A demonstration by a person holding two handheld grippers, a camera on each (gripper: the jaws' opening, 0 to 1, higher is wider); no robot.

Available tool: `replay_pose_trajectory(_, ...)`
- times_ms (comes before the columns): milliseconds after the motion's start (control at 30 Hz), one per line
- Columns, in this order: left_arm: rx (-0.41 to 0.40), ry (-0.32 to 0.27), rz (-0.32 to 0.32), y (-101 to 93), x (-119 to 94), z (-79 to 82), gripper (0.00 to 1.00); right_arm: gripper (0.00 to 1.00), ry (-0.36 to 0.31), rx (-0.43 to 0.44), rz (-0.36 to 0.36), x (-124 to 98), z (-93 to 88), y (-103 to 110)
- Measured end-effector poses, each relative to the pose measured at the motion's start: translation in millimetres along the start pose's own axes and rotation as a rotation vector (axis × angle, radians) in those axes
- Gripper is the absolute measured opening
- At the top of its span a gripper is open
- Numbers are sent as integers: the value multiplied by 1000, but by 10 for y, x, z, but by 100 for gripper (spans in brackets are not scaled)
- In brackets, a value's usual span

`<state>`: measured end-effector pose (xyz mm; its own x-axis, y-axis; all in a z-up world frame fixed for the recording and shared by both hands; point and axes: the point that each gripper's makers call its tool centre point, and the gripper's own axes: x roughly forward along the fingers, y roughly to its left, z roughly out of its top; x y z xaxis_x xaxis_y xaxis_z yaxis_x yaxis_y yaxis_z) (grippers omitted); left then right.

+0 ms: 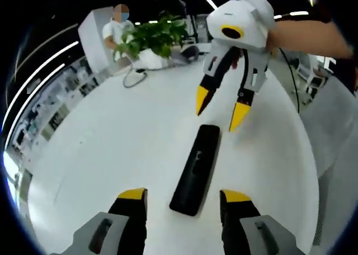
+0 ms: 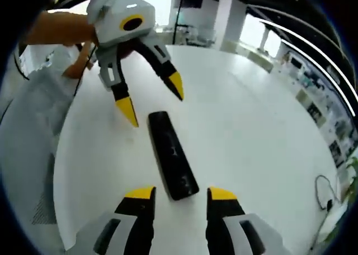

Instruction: Press the specified remote control buttons in sequence, fully releasing each button before pressing the next.

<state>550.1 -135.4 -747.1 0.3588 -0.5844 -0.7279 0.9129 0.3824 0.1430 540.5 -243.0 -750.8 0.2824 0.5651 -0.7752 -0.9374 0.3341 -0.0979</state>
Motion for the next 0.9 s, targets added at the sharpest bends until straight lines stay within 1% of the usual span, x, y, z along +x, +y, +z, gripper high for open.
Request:
replay_pose_trajectory(67, -29, -17, 20, 3, -53, 1, 55, 35, -17, 17, -7, -34, 17, 6)
replay_pose_trajectory(200, -84, -68, 44, 17, -160, 6, 58, 36, -52, 50, -25, -109, 38, 43)
replay_pose_trajectory(267, -111, -104, 60, -20, -226, 61, 60, 37, -64, 66, -38, -157, 23, 67)
replay_pose_trajectory(300, -126, -120, 71, -4, -264, 59, 60, 37, -70, 75, -43, -175, 21, 75)
replay_pose_trajectory(333, -139, -125, 77, 16, -285, 40, 61, 38, -84, 89, -48, -193, 31, 84)
replay_pose_trajectory(433, -172, -146, 85, -39, -380, 41, 63, 40, -130, 134, -53, -267, 70, 139)
replay_pose_trajectory(533, -203, -164, 92, -117, -478, 23, 63, 41, -145, 139, -66, -331, 78, 180)
replay_pose_trajectory(600, -203, -175, 101, -168, -523, 7, 64, 41, -158, 148, -77, -377, 93, 211)
replay_pose_trajectory(667, -201, -175, 110, -149, -552, -44, 64, 42, -168, 152, -83, -406, 104, 228)
replay_pose_trajectory(700, -206, -178, 112, -194, -585, -22, 65, 42, -182, 161, -87, -431, 117, 242)
replay_pose_trajectory(767, -233, -200, 124, -202, -647, -9, 66, 43, -199, 174, -98, -473, 137, 267)
replay_pose_trajectory(833, -282, -221, 105, -244, -691, -6, 66, 43, -213, 188, -103, -510, 151, 297)
replay_pose_trajectory(867, -284, -225, 111, -245, -711, -10, 66, 44, -221, 196, -105, -531, 157, 311)
replay_pose_trajectory(900, -283, -230, 115, -302, -752, 27, 66, 44, -228, 203, -108, -546, 164, 319)
